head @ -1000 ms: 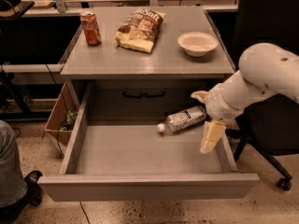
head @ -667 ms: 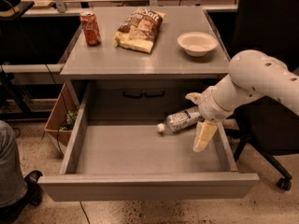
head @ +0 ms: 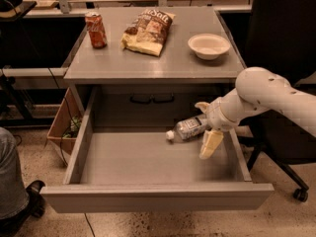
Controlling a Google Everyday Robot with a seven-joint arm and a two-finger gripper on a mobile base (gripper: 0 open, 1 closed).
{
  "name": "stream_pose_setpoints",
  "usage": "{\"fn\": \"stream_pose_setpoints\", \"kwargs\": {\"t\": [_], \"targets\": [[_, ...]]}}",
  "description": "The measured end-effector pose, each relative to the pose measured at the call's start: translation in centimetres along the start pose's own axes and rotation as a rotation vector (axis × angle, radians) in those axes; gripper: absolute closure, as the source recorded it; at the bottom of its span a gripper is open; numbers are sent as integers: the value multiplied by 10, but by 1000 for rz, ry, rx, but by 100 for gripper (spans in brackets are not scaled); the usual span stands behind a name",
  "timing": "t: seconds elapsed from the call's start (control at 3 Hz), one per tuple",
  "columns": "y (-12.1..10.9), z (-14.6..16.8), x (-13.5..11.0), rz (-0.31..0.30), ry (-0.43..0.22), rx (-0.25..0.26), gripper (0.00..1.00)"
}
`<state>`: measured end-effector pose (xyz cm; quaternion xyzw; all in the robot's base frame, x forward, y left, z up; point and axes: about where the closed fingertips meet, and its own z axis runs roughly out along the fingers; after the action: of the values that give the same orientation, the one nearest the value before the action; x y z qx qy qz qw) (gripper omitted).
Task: Pick blue plastic bottle from top drawer and place on counter
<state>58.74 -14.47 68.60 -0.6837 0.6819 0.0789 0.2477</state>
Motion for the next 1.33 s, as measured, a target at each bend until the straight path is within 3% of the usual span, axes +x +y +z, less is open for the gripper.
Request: {"fn": "stream_pose_setpoints", "kwargs": {"t": [0.67,1.0,1.33], "targets": [[-34,36,30,124,-27,6,0],[-49,55,36,190,-40,-18,0],[-56,70,39,238,-50,-41,19]]}}
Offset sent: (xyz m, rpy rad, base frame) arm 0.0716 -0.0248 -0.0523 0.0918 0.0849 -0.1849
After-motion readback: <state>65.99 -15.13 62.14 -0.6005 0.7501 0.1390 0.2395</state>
